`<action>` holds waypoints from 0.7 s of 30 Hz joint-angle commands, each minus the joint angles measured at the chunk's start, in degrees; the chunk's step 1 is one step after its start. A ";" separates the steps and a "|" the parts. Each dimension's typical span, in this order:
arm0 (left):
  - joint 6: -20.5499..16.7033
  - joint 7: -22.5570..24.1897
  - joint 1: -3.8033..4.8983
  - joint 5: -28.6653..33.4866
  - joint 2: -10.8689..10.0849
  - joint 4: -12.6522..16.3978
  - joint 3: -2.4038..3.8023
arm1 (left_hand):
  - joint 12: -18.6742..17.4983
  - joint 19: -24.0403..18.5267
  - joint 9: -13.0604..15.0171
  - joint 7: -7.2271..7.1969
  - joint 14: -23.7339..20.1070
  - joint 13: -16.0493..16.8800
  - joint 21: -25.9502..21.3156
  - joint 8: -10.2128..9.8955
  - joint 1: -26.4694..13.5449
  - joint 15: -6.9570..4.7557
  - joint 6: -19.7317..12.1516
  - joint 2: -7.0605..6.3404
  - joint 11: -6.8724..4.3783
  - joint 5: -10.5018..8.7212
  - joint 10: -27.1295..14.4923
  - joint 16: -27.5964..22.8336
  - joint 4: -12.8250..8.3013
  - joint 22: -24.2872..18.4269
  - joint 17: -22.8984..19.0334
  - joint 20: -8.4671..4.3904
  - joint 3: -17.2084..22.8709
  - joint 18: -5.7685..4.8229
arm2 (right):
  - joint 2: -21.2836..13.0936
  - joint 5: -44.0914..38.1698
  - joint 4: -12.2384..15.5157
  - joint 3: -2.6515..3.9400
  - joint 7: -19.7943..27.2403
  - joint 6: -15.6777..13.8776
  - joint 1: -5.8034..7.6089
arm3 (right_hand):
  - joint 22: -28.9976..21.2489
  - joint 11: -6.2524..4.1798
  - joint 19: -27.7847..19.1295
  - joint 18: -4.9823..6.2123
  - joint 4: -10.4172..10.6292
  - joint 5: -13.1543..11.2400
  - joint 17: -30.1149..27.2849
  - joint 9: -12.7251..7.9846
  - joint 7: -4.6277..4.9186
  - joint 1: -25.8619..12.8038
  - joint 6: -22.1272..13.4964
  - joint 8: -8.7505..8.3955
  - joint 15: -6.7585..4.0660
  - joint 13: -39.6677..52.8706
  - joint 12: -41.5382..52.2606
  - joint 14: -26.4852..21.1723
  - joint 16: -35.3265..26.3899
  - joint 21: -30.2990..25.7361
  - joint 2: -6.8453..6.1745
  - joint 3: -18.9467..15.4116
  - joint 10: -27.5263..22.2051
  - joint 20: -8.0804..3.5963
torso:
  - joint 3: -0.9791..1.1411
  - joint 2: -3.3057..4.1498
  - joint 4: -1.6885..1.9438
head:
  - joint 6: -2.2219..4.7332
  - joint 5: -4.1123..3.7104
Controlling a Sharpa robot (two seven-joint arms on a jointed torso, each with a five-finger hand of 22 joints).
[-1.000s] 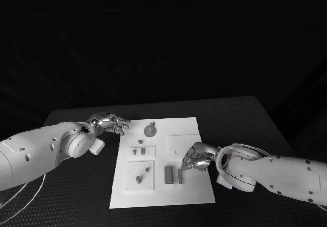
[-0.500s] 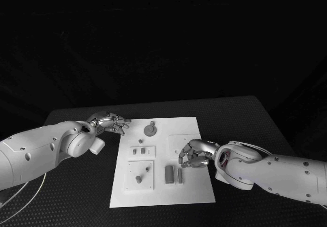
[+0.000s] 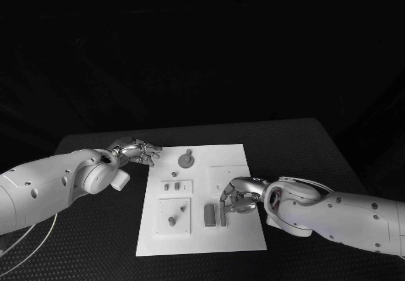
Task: Assemble the parts on the task board
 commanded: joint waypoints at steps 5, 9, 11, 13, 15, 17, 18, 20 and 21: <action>0.76 0.36 0.05 -0.12 0.09 0.10 0.02 | 0.08 -0.34 -0.06 0.17 -0.23 0.07 -0.22 0.24 -0.11 0.04 -0.45 0.43 -0.15 -0.20 -0.34 -0.38 0.38 0.03 0.10 0.22 -0.13 0.67 | 0.66 -2.41 -0.80 0.00 -0.92 0.74 -0.43 | 0.87 0.18 -0.34 1.58 1.30 0.11 0.04 -0.34 0.80 -1.18 -0.97 -0.50 0.13 -0.16 -0.62 -0.57 -0.51 -0.52 -0.38 -0.42 -0.74 0.21 | 0.01 0.00 0.00 | -0.08 0.02; 0.73 0.36 0.05 -0.12 0.09 0.08 0.02 | 0.08 -0.35 -0.07 0.17 -0.23 0.07 -0.22 0.24 -0.14 0.04 -0.46 0.45 -0.15 -0.20 -0.35 -0.39 0.40 0.03 0.11 0.22 -0.14 0.67 | 0.85 -3.64 -1.12 0.00 -1.24 -0.07 -0.53 | 0.82 0.22 -0.40 1.58 1.90 0.11 0.00 -0.46 0.84 -1.45 -1.11 -0.62 0.15 -0.23 -0.82 -0.66 -0.62 -0.64 -0.73 -0.39 -0.92 0.23 | 0.02 0.01 0.01 | -0.10 0.02; 0.77 0.36 0.05 -0.12 0.10 0.08 0.02 | 0.07 -0.35 -0.07 0.17 -0.23 0.07 -0.23 0.23 -0.16 0.04 -0.47 0.46 -0.14 -0.20 -0.35 -0.39 0.42 0.03 0.11 0.22 -0.14 0.67 | 0.87 -3.81 -1.20 0.00 -1.29 -0.08 -0.59 | 0.81 0.22 -0.40 1.58 2.01 0.11 0.00 -0.49 0.85 -1.48 -1.14 -0.64 0.15 -0.24 -0.85 -0.67 -0.64 -0.66 -0.83 -0.37 -0.95 0.22 | 0.01 0.00 0.01 | -0.12 0.03; 0.76 0.34 0.05 -0.12 0.11 0.08 0.01 | 0.07 -0.35 -0.07 0.18 -0.23 0.07 -0.23 0.23 -0.19 0.04 -0.48 0.48 -0.14 -0.20 -0.36 -0.39 0.44 0.02 0.11 0.22 -0.15 0.67 | 0.95 -3.81 -1.28 0.00 -1.31 -0.29 -0.61 | 0.81 0.22 -0.39 1.58 2.06 0.11 0.00 -0.50 0.85 -1.46 -1.14 -0.65 0.15 -0.24 -0.86 -0.68 -0.65 -0.67 -0.86 -0.34 -0.96 0.21 | 0.00 0.00 0.02 | -0.16 0.05; 0.79 0.35 0.05 -0.12 0.13 0.07 0.01 | 0.07 -0.35 -0.08 0.18 -0.23 0.07 -0.23 0.23 -0.20 0.04 -0.48 0.49 -0.14 -0.20 -0.36 -0.39 0.45 0.02 0.11 0.22 -0.15 0.67 | 1.02 -3.81 -1.33 0.00 -1.29 -0.50 -0.67 | 0.81 0.21 -0.38 1.58 2.12 0.11 0.00 -0.51 0.84 -1.40 -1.13 -0.65 0.14 -0.24 -0.87 -0.68 -0.65 -0.68 -0.83 -0.28 -0.96 0.20 | 0.00 0.02 0.02 | -0.18 0.06; 0.78 0.35 0.05 -0.12 0.13 0.06 0.01 | 0.07 -0.36 -0.08 0.18 -0.23 0.07 -0.23 0.23 -0.21 0.04 -0.48 0.50 -0.14 -0.20 -0.36 -0.39 0.45 0.02 0.11 0.22 -0.16 0.67 | 1.04 -3.80 -1.32 0.00 -1.29 -0.69 -0.70 | 0.81 0.21 -0.37 1.58 2.13 0.11 0.00 -0.51 0.84 -1.38 -1.12 -0.65 0.14 -0.24 -0.87 -0.67 -0.65 -0.68 -0.82 -0.26 -0.96 0.19 | 0.01 0.01 0.01 | -0.19 0.04; 0.81 0.36 0.05 -0.12 0.14 0.05 0.01 | 0.07 -0.36 -0.08 0.18 -0.23 0.07 -0.23 0.23 -0.21 0.04 -0.48 0.50 -0.14 -0.20 -0.36 -0.39 0.45 0.02 0.11 0.22 -0.16 0.67 | 1.04 -3.80 -1.31 0.01 -1.29 -0.77 -0.71 | 0.81 0.21 -0.36 1.58 2.14 0.11 0.00 -0.52 0.83 -1.34 -1.12 -0.65 0.14 -0.23 -0.87 -0.67 -0.65 -0.68 -0.82 -0.23 -0.97 0.18 | 0.00 -0.01 -0.01 | -0.18 0.05; 0.84 0.34 0.05 -0.12 0.14 0.05 0.01 | 0.07 -0.36 -0.08 0.18 -0.23 0.07 -0.23 0.23 -0.22 0.04 -0.49 0.51 -0.14 -0.20 -0.37 -0.39 0.46 0.02 0.12 0.22 -0.16 0.67 | 1.05 -3.79 -1.32 0.01 -1.26 -0.53 -0.72 | 0.81 0.20 -0.35 1.58 2.13 0.11 0.01 -0.52 0.83 -1.30 -1.10 -0.65 0.13 -0.22 -0.86 -0.65 -0.64 -0.67 -0.86 -0.22 -0.96 0.17 | 0.00 -0.01 -0.01 | -0.18 0.05; 0.84 0.33 0.05 -0.12 0.14 0.04 0.01 | 0.07 -0.36 -0.08 0.18 -0.23 0.07 -0.23 0.23 -0.22 0.04 -0.49 0.51 -0.14 -0.20 -0.37 -0.39 0.46 0.02 0.12 0.22 -0.16 0.67 | 1.06 -3.76 -1.34 0.01 -1.28 -0.42 -0.72 | 0.81 0.20 -0.33 1.58 2.13 0.11 0.01 -0.52 0.83 -1.28 -1.09 -0.64 0.13 -0.22 -0.85 -0.65 -0.64 -0.67 -0.89 -0.22 -0.96 0.16 | 0.00 -0.01 -0.01 | -0.18 0.05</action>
